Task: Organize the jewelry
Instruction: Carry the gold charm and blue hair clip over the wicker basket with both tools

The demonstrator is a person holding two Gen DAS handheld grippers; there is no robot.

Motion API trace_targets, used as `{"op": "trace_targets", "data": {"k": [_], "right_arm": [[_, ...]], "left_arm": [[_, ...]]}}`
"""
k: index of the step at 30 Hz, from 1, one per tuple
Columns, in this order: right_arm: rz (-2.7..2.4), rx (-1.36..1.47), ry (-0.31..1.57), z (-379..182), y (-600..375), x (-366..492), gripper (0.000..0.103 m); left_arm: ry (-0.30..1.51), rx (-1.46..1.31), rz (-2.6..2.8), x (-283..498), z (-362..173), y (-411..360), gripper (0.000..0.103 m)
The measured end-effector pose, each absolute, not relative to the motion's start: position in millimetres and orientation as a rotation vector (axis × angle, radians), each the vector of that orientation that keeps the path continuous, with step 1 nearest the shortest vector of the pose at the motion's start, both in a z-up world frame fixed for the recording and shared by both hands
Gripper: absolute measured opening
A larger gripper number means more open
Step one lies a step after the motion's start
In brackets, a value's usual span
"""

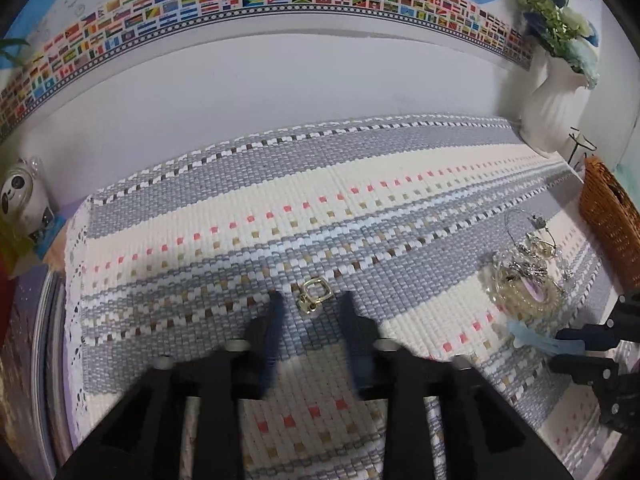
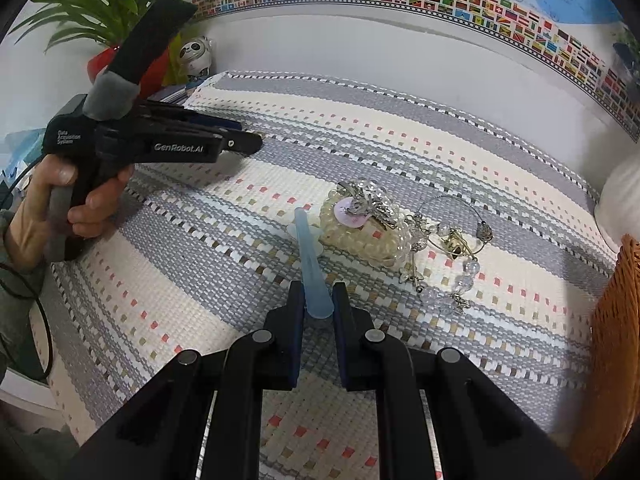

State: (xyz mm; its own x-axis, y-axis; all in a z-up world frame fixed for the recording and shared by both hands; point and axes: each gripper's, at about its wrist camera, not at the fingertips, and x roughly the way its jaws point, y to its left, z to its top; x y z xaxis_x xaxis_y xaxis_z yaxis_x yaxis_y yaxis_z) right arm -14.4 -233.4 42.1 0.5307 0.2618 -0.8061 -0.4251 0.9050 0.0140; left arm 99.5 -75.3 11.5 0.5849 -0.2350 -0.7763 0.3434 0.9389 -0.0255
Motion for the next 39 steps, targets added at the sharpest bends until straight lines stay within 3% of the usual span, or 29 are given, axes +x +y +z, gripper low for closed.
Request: {"op": "trace_targets", "data": {"k": [1,12,22,32,39], "right_arm": [[0.412,-0.196,0.924,42.1,-232.9,-14.8,0.015],[0.39,-0.133,0.914,49.0,-247.6,-29.2,0.015],[0.321,-0.058,0.812,98.5,-293.6,-92.9,0.015],[0.121,0.022,0.664,159.4,-386.8,-156.8,0.015],[-0.03,0.173,0.723,164.9,-473.4,-162.5,0.015]], "left_arm": [[0.883,0.133,-0.339,99.2,11.8,-75.3,0.01],[0.811,0.125,-0.424,73.4,29.2,-76.2,0.01],[0.708,0.057,-0.657,15.0,93.5,-105.8,0.01],[0.611,0.104,-0.854,-30.1,151.5,-200.5,0.01],[0.627,0.171,-0.976,-43.4,160.6,-296.4,0.01]]}}
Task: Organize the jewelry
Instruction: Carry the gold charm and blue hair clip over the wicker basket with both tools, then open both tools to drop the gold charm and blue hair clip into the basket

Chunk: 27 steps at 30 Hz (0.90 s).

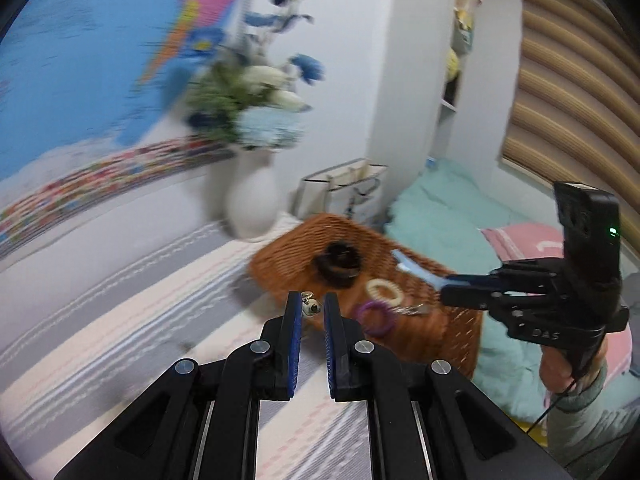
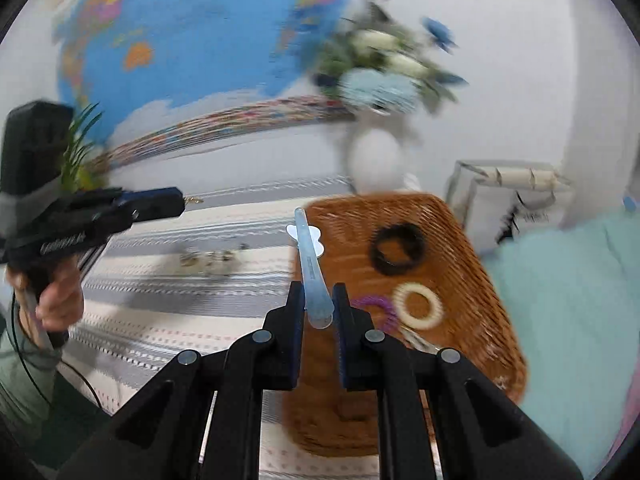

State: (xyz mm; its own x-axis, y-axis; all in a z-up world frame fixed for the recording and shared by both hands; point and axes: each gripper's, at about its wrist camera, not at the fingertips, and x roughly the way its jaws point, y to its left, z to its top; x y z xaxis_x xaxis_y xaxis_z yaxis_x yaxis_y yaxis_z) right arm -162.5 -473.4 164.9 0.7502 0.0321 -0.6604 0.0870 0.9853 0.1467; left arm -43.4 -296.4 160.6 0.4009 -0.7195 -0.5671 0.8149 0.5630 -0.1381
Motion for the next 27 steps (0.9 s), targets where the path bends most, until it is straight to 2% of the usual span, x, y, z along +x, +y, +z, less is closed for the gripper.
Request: {"op": "trace_targets", "data": {"k": [7,15,27], "right_arm": [[-0.027,0.268,0.885,129.7,-506.5,-147.1,0.015],[0.019,0.274,0.985,103.7,-513.7,-135.6,0.015],[0.012,0.287,1.029,88.3,-522.2,-131.3,0.015]], "left_arm": [[0.807,0.113,-1.063,-27.6,137.8,-367.4,0.01],[1.04,-0.013,-1.092,5.9,95.9,-397.5,0.01],[1.077,0.087,-1.044,2.3,76.5,-421.7,0.012]]}}
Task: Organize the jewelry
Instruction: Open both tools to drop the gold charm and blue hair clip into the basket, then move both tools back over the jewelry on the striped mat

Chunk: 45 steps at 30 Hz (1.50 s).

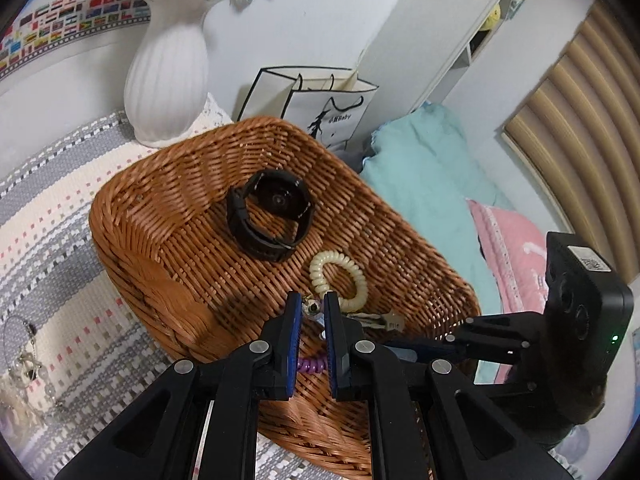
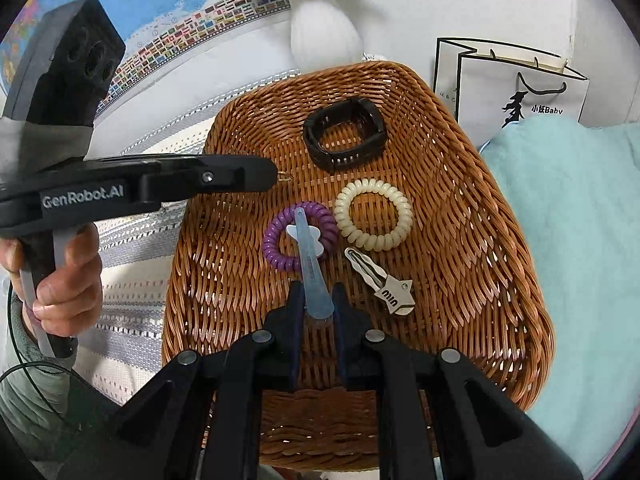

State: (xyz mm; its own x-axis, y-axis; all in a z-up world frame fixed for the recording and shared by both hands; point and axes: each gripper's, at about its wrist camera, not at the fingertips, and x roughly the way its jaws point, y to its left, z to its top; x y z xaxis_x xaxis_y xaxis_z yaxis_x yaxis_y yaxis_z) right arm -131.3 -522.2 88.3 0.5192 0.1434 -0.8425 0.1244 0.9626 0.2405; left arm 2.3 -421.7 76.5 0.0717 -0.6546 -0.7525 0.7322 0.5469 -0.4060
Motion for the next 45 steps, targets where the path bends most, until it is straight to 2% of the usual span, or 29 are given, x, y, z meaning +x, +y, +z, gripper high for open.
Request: {"op": "trace_targets", "data": {"k": [3,5,7,12,16,25,29,35,45], "right_arm": [[0.046,0.365,1.048,85.4,-528.9,-132.4,0.02],[0.078,0.438,1.046,83.9,-535.2,-135.0,0.026],[0.065,0.448,1.03,86.7,-536.5,-138.4,0.027],[0.062,0.449,0.98,101.9,-529.3,-150.3,0.029],[0.065,0.424,0.915,123.5,-512.7,-160.1,0.035],[0.188,0.29,0.807,162.1,-427.8,-141.0,0.035],[0.253,0.227,0.797,160.5,-378.5,-123.3,0.036],[0.273,0.227,0.886,129.2,-326.7,-70.2,0.039],[0.142,0.343,0.98,68.9,-350.4,13.4,0.039]], "left_arm": [[1.094,0.084,-1.049,1.9,75.1,-419.4,0.02],[1.09,0.075,-1.045,0.5,77.3,-412.7,0.036],[1.088,0.06,-1.045,-1.0,80.4,-402.4,0.044],[1.061,0.047,-1.041,-7.4,94.9,-359.6,0.044],[0.96,0.011,-1.013,-11.0,122.9,-298.1,0.044],[0.76,-0.127,-0.836,0.7,168.8,-154.0,0.044],[0.789,-0.205,-0.753,19.3,150.2,-117.6,0.044],[0.947,-0.228,-0.683,52.3,85.1,-107.6,0.044],[1.039,-0.241,-0.734,69.1,32.8,-128.5,0.043]]}}
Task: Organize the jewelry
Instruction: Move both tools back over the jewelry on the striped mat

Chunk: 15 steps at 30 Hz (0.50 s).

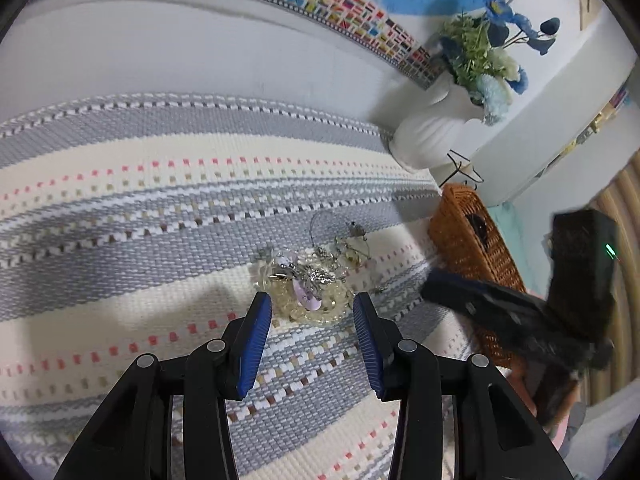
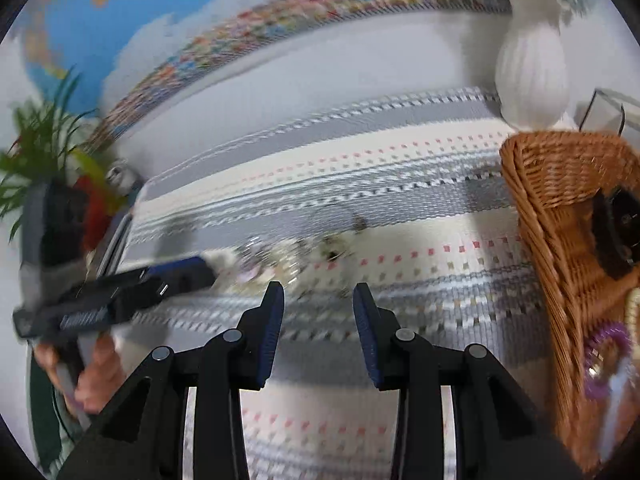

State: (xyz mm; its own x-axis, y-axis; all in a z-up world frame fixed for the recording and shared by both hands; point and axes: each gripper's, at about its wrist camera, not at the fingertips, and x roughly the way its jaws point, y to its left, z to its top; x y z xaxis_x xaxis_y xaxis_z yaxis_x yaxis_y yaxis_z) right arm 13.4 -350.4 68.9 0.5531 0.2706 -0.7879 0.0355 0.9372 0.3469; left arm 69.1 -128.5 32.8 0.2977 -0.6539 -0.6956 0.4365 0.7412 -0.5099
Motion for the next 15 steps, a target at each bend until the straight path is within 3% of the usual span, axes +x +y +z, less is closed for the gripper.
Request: {"op": "trace_targets", "data": {"k": [15], "right_arm": [[0.146,0.338,0.984,38.3,-361.4,42.3,0.039]], "left_arm": [[1.064,-0.222,-0.71,70.0,13.8,-136.2,0.043]]}}
